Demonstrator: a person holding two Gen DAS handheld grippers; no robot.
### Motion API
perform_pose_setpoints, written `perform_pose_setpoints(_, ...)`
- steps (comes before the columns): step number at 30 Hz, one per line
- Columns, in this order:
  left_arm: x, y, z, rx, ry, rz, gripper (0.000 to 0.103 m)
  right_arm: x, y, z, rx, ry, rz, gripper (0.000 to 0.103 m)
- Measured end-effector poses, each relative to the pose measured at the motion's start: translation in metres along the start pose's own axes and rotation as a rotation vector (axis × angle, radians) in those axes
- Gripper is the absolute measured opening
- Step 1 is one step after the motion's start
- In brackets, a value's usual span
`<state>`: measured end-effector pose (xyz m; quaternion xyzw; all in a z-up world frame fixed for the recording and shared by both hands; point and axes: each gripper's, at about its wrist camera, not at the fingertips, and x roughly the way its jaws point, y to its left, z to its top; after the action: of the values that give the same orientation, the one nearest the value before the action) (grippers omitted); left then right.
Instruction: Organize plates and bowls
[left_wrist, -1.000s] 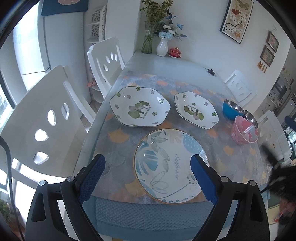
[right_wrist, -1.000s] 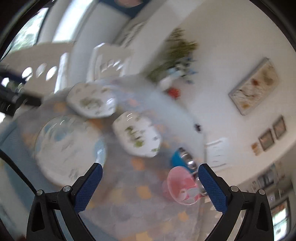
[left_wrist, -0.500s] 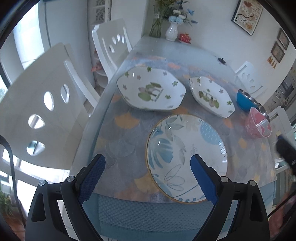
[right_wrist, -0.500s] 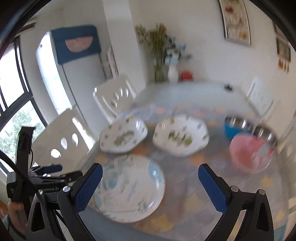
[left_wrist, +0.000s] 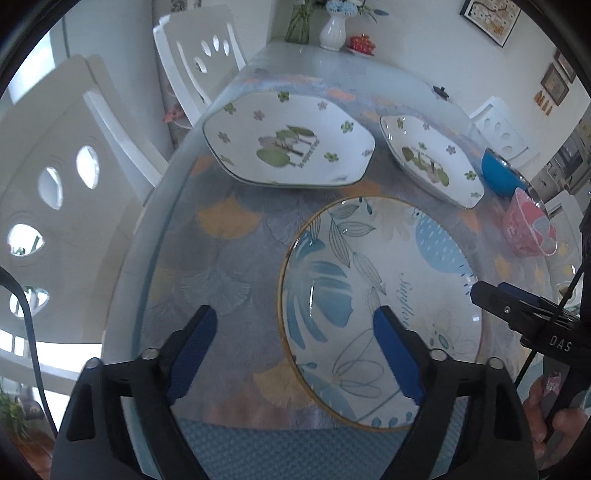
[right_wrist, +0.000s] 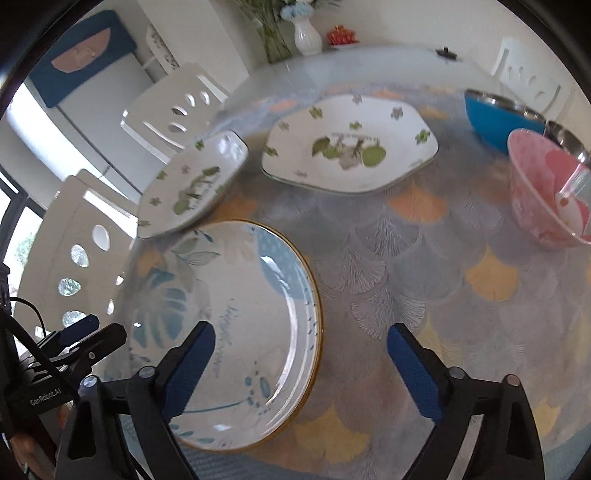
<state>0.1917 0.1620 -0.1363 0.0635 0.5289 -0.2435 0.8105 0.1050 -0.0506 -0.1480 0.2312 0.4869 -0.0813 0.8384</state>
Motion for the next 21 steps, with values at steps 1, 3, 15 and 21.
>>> perform_pose_setpoints(1,0.004,0.000,0.000,0.001,0.008,-0.005,0.074,0.004,-0.001,0.001,-0.001,0.006,-0.003,0.088)
perform_pose_setpoints(3,0.012,0.000,0.001,0.003,0.024,-0.005,0.068,0.011,-0.002,0.001,-0.004,0.022,-0.012,0.081)
perform_pose_setpoints(15,0.035,0.005,-0.002,-0.020,0.073,-0.071,0.025,0.030,-0.002,-0.002,-0.023,0.062,0.004,0.037)
perform_pose_setpoints(21,0.039,0.012,-0.002,-0.053,0.074,-0.127,0.025,0.035,0.004,-0.001,-0.053,0.065,0.016,0.030)
